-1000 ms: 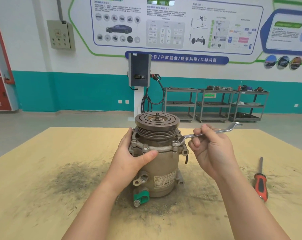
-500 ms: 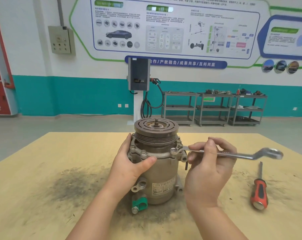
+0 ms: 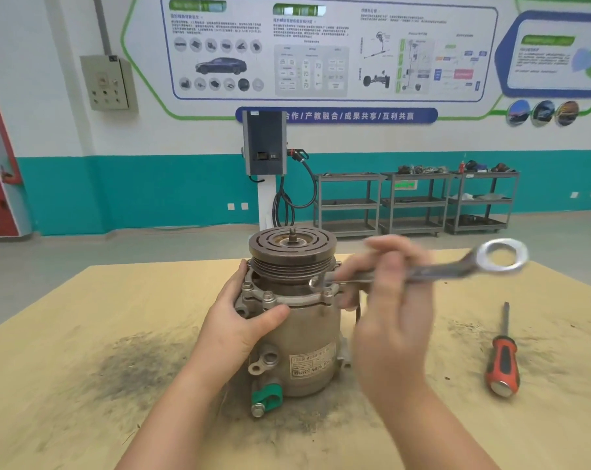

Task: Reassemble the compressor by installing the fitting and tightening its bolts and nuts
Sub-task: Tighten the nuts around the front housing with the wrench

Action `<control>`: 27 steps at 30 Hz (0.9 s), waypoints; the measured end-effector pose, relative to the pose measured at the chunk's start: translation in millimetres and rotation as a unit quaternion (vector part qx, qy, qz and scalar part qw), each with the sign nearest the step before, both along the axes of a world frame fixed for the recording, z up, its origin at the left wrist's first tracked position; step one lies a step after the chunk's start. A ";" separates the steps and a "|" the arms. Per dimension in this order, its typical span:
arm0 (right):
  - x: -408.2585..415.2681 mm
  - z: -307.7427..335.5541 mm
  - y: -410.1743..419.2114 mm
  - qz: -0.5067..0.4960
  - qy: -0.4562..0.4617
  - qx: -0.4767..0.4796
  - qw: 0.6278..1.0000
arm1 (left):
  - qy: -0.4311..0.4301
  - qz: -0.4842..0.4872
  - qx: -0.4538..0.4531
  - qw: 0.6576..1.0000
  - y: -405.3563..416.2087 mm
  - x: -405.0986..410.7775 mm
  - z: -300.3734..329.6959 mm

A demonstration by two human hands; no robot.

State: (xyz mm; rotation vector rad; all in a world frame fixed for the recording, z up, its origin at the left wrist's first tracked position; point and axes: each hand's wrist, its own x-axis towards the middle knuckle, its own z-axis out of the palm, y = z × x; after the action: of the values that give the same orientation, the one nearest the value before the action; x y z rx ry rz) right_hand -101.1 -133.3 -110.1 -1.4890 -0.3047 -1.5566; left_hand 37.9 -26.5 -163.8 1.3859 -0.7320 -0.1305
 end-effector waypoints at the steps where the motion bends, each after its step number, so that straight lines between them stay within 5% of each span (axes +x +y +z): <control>1: -3.1 4.9 -11.8 0.028 -0.006 0.079 0.997 | -0.002 0.001 0.006 1.000 2.9 0.8 1.6; 4: -3.4 8.5 -43.5 0.113 0.013 0.284 0.952 | -0.024 0.058 0.024 0.998 13.4 8.9 1.0; 8: 8.1 4.5 -54.9 0.222 0.036 0.379 0.898 | -0.016 0.101 -0.002 0.995 25.3 11.0 1.2; 13: 15.2 -3.0 -47.3 0.264 0.078 0.350 0.895 | -0.034 0.039 0.048 0.998 16.8 -9.4 9.0; 23: 15.6 0.8 -40.2 0.286 0.112 0.360 0.881 | -0.043 0.107 0.094 0.989 3.4 -18.0 12.5; 27: 14.5 -6.0 -29.2 0.159 0.074 0.249 0.952 | -0.044 0.121 0.100 0.987 1.9 -15.4 10.7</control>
State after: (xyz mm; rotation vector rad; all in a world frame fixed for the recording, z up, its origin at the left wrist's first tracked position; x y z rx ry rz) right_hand -86.6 -162.5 -116.1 -1.0879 -0.0507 -1.1466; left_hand 22.6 -24.6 -153.1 1.6702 -0.6296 0.0509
